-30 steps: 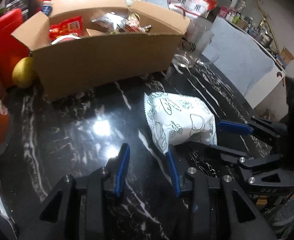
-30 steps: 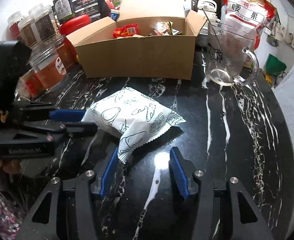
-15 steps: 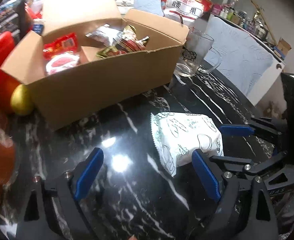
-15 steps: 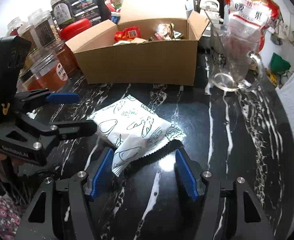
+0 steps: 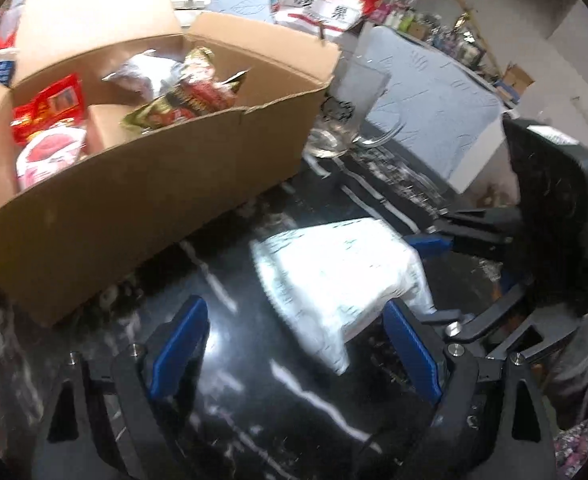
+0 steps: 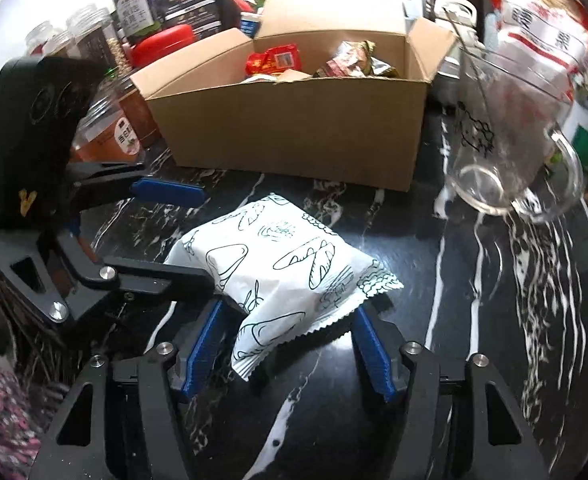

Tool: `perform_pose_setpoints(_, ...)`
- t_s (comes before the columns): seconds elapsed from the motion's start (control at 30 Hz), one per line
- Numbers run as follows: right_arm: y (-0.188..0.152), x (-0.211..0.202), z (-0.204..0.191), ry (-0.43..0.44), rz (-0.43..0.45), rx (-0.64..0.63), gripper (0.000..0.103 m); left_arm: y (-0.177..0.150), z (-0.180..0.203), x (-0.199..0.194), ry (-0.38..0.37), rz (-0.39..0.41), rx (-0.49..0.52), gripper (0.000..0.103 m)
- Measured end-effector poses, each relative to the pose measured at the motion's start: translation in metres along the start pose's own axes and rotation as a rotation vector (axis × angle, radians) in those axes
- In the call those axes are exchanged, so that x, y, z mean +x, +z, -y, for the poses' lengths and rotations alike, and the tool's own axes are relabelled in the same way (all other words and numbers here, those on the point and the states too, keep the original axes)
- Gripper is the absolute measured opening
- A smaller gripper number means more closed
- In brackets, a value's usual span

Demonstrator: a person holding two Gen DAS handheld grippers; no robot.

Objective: Organize snacks

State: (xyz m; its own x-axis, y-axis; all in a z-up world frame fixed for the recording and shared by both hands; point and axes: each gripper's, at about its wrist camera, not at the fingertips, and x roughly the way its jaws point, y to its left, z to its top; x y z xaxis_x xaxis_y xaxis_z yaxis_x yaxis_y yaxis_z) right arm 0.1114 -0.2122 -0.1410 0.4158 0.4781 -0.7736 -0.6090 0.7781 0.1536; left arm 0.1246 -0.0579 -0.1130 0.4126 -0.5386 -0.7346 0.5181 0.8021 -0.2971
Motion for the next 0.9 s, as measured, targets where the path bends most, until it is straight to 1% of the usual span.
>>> perform_pose_setpoints(0.1, 0.001, 0.004, -0.003, 0.004, 0.004, -0.037, 0.055, 0.005, 0.005, 0.005, -0.013, 0.006, 0.044, 0.090)
perform_pose_setpoints(0.13, 0.001, 0.005, -0.004, 0.008, 0.004, -0.042, 0.053, 0.007, 0.007, 0.007, -0.031, 0.004, 0.054, 0.084)
perform_pose_setpoints(0.2, 0.002, 0.007, -0.005, 0.012, 0.009, -0.054, 0.052, 0.011, 0.009, 0.011, -0.049, -0.005, 0.063, 0.077)
perform_pose_setpoints(0.27, 0.004, 0.008, -0.007, 0.007, 0.014, -0.071, 0.048, 0.013, 0.011, 0.014, -0.038, -0.002, 0.077, 0.075)
perform_pose_setpoints(0.33, 0.005, 0.009, -0.007, -0.003, 0.018, -0.078, 0.047, 0.014, 0.011, 0.015, -0.030, -0.001, 0.086, 0.069)
perform_pose_setpoints(0.43, 0.009, 0.012, -0.007, -0.005, 0.029, -0.069, 0.045, 0.016, 0.009, 0.016, -0.030, 0.002, 0.069, 0.064)
perform_pose_setpoints(0.63, 0.015, 0.010, -0.012, -0.040, 0.057, -0.104, 0.043, 0.017, 0.018, 0.006, 0.015, 0.049, 0.104, 0.063)
perform_pose_setpoints(0.8, 0.022, -0.002, -0.018, -0.056, 0.092, -0.128, 0.043, 0.021, 0.029, -0.014, 0.061, 0.093, 0.129, 0.063)
perform_pose_setpoints(0.9, 0.029, -0.014, -0.025, -0.073, 0.116, -0.155, 0.043, 0.025, 0.032, -0.030, 0.081, 0.121, 0.125, 0.063)
